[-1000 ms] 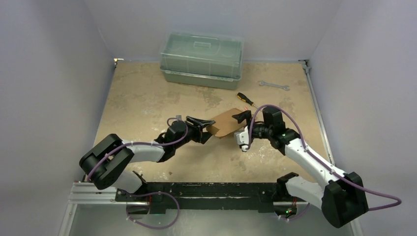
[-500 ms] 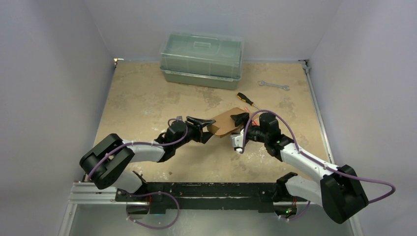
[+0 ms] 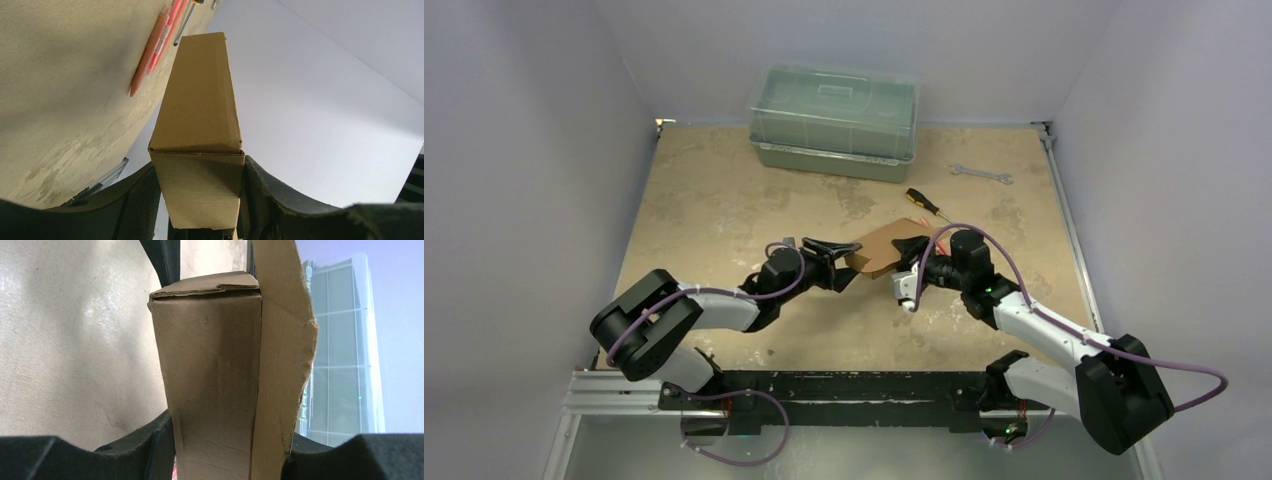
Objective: Fold the paper box
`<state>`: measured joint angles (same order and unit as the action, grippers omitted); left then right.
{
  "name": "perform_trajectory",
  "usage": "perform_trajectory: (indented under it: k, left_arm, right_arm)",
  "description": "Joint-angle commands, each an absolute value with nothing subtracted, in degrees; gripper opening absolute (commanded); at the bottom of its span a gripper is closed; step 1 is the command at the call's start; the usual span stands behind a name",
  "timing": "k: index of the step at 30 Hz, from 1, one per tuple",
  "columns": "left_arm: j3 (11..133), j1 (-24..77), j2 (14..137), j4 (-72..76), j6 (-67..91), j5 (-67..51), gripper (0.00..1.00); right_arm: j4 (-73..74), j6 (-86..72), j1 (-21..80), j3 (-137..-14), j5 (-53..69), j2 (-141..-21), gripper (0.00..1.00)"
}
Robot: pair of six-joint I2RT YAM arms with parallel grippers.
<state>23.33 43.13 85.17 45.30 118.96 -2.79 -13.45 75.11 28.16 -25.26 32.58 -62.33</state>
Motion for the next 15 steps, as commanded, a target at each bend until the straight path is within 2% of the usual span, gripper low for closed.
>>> perform_trajectory:
  k: [1,9,13,15]
  left_arm:
    - [21.9,43.2,85.2,51.8,120.5,-2.2,0.35]
    - [17.6,42.9,81.3,56.5,116.5,-0.2,0.64]
    - [16.0,41.0,74.7,50.6,109.4,-0.4,0.77]
    - [15.6,39.6,70.5,46.6,105.0,-0.8,0.80]
  right_arm:
    - [-14.6,71.1,28.4,-27.2,32.8,-62.3,0.50]
    - [-12.6,60.6,27.1,-30.5,35.5,-61.7,0.49]
    - [-9.7,57.3,26.3,-31.9,37.6,-61.4,0.49]
    - [-8.6,55.3,26.0,-32.4,38.9,-61.3,0.49]
